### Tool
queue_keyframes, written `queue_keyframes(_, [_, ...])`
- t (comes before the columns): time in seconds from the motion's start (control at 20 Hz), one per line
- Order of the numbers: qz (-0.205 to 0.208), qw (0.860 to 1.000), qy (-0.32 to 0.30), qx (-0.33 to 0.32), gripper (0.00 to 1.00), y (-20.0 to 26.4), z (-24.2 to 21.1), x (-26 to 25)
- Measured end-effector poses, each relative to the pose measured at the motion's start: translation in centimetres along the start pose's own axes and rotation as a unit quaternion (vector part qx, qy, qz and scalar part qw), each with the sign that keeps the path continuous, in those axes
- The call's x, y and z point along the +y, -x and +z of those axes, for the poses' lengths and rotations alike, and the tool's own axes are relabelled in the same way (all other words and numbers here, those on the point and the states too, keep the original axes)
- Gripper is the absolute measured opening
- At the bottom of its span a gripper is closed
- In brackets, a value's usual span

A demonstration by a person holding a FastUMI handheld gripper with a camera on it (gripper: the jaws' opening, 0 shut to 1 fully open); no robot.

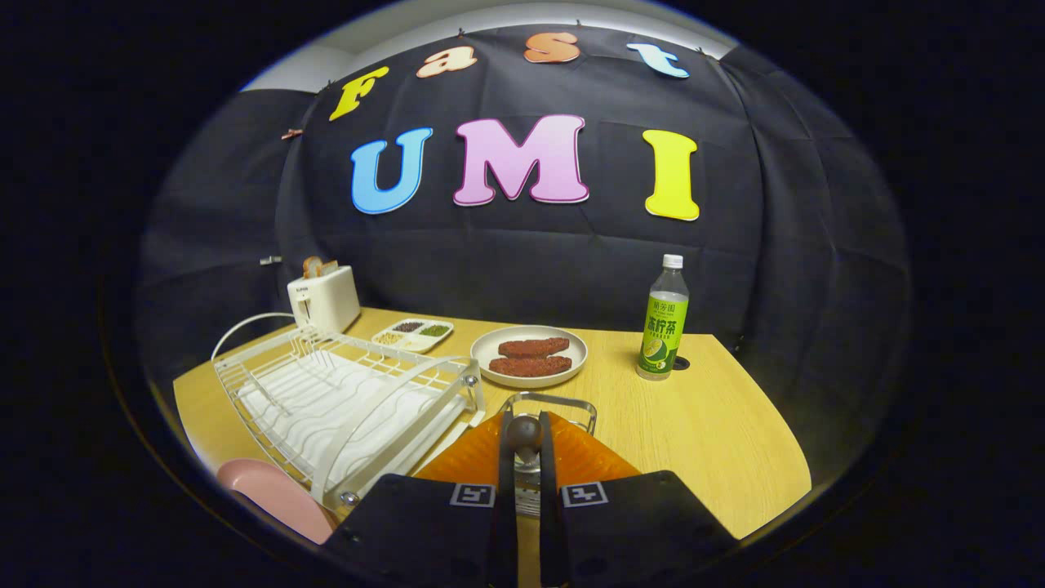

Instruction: Take the plate from the dish rack, then take the spoon from the basket and place it into the plate.

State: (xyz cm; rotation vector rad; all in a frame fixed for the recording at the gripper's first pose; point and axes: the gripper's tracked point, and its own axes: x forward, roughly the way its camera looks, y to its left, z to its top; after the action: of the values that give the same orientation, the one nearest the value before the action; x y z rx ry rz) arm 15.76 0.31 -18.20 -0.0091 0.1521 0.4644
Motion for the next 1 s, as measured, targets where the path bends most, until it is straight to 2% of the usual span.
queue_keyframes(0.35, [0.02, 1.0, 0.005, 0.017, 0.1, -0.8, 1.1, -0.7])
queue_keyframes(0.6, [0.02, 1.0, 0.014, -0.002, 0.1, 0.1, 5.8, -0.9])
queue_keyframes(0.75, [0.032, 0.999, 0.011, -0.003, 0.1, 1.9, 8.3, 0.1])
queue_keyframes(1.0, [0.043, 0.999, 0.012, 0.015, 0.1, 8.0, 10.3, 3.6])
